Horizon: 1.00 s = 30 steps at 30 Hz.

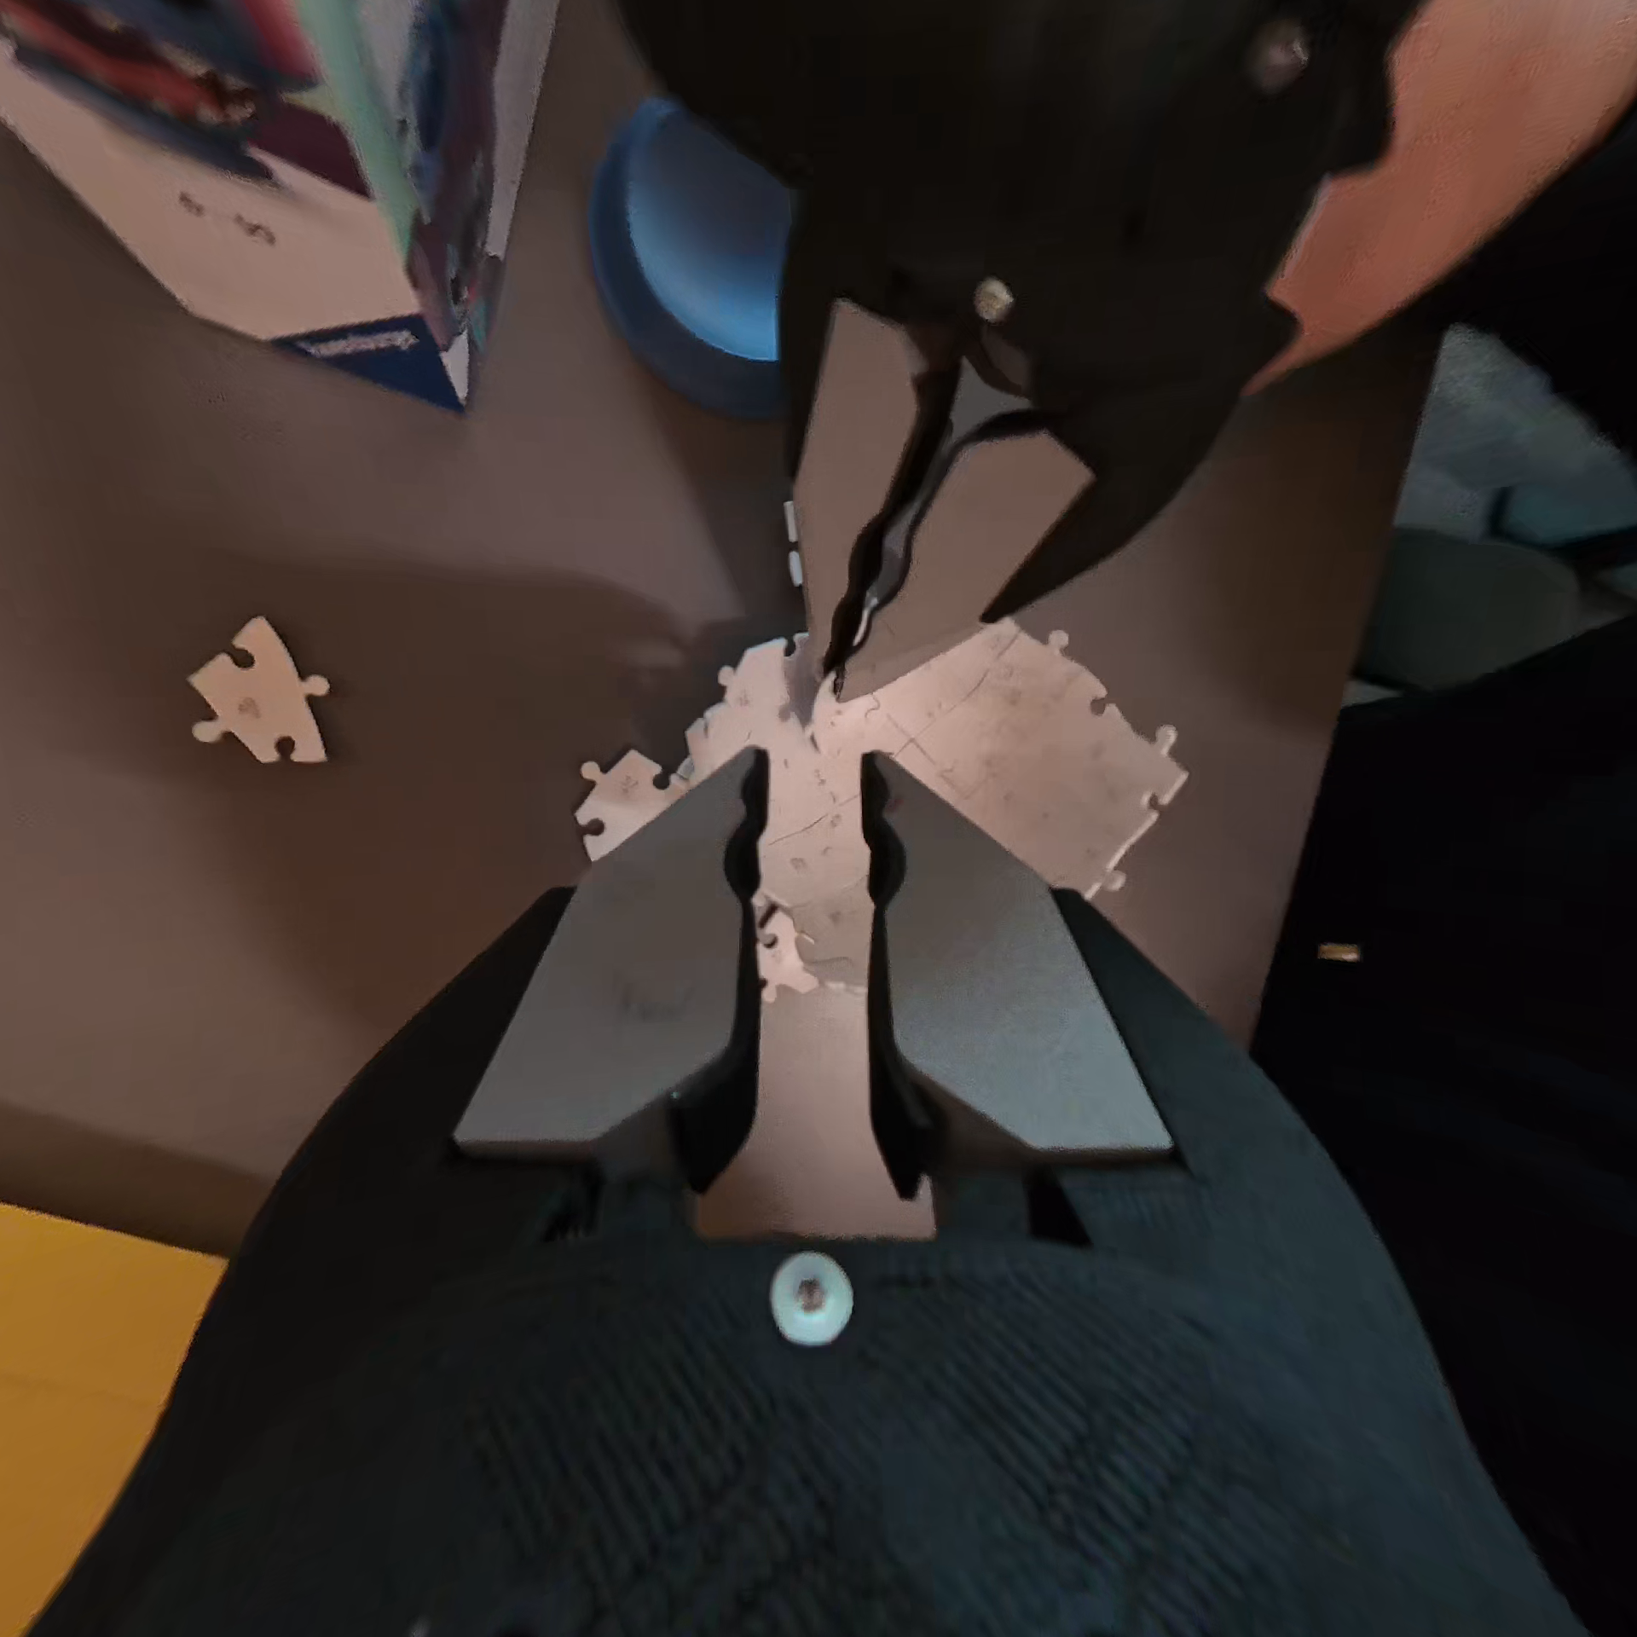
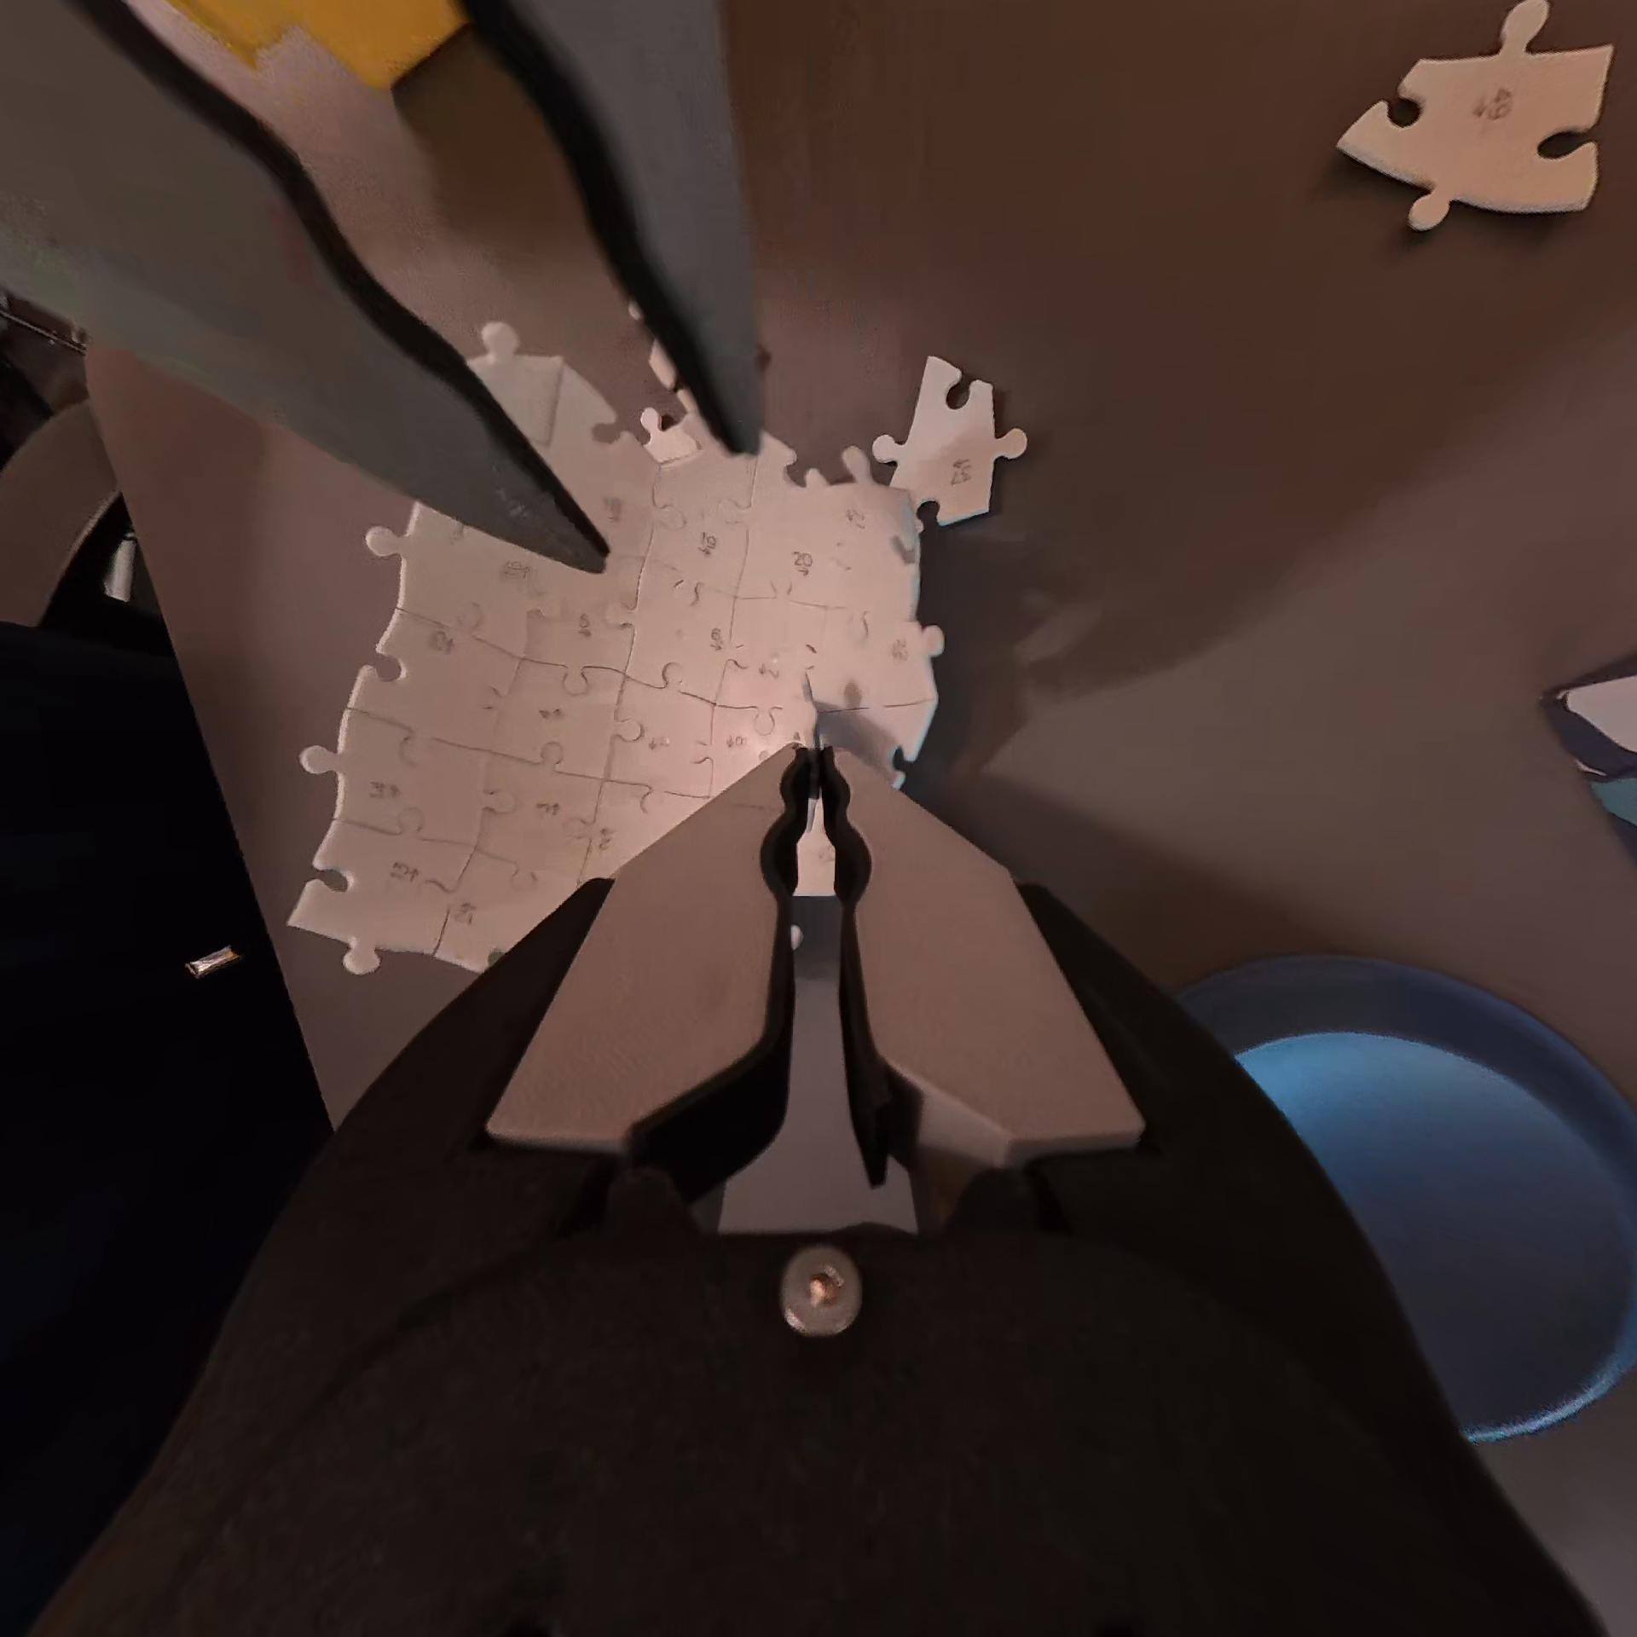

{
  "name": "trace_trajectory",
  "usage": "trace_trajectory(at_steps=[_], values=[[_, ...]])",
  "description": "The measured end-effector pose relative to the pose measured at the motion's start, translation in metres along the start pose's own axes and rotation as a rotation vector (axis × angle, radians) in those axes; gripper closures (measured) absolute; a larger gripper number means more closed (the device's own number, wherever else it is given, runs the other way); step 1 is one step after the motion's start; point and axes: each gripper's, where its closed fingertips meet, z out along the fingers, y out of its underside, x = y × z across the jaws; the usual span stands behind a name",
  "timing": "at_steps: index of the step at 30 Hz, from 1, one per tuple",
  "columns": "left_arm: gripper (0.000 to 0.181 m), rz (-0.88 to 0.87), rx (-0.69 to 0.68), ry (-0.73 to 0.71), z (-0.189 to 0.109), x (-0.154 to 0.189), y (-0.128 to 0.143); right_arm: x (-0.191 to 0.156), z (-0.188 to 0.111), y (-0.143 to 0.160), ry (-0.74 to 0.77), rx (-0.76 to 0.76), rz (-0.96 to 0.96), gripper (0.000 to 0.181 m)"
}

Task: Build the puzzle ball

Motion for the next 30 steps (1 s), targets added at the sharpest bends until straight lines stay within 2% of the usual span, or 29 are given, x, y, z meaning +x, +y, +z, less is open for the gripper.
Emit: trace_trajectory(at_steps=[2,5,9,13,20,30], values=[[0.174,0.096,-0.041,-0.05,0.006,0.004,0.007,0.0,0.001,0.0,-0.014,0.003,0.009,0.181],[0.18,0.185,-0.155,-0.073,0.023,0.008,0.022,-0.001,0.002,-0.001,-0.043,0.006,0.026,0.181],[0.181,0.32,-0.274,-0.154,0.039,-0.001,0.032,-0.001,0.002,-0.001,-0.061,0.011,0.04,0.181],[0.181,0.408,-0.311,-0.175,0.049,0.001,0.033,0.0,0.001,0.0,-0.068,0.011,0.05,0.181],[0.181,0.472,-0.404,-0.238,0.056,-0.006,0.037,0.0,-0.003,0.0,-0.097,0.028,0.062,0.181],[0.181,0.501,-0.492,-0.312,0.062,-0.014,0.037,0.002,-0.027,0.007,-0.093,0.077,0.081,0.181]])
